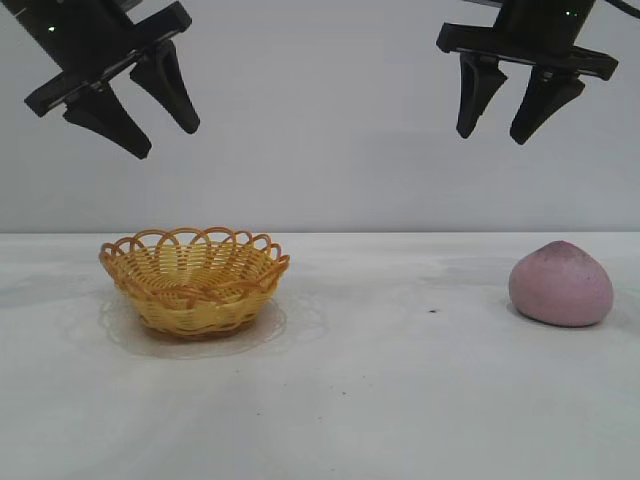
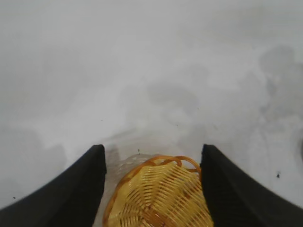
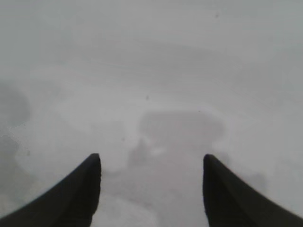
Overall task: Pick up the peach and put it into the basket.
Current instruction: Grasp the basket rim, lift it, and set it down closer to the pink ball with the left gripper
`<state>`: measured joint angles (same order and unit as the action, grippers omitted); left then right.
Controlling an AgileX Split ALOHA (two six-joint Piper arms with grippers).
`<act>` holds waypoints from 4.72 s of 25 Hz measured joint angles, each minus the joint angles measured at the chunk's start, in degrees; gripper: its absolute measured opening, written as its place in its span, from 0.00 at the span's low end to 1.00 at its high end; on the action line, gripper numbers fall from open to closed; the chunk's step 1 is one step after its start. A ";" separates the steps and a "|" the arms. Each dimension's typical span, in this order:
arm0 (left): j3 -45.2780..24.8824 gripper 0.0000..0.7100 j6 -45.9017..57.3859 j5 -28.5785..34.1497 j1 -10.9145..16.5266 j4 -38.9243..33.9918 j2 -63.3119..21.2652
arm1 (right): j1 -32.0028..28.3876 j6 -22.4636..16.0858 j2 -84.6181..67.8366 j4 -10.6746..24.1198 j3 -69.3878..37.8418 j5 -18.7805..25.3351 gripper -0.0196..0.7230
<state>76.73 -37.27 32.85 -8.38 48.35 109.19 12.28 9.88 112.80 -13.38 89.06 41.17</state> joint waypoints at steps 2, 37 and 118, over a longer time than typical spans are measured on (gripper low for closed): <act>0.00 0.62 0.00 0.00 0.00 0.00 0.00 | 0.00 0.00 0.00 0.00 0.00 0.00 0.57; 32.26 0.62 -6.41 37.16 -6.90 -36.03 15.77 | 0.00 1.49 0.00 0.00 0.00 1.86 0.57; -13.15 0.55 32.57 -6.66 -17.08 0.06 2.91 | 0.00 1.49 0.00 0.00 0.00 2.01 0.57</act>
<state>63.58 -4.71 26.19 -25.46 48.41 112.10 12.28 11.37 112.80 -13.38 89.06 43.19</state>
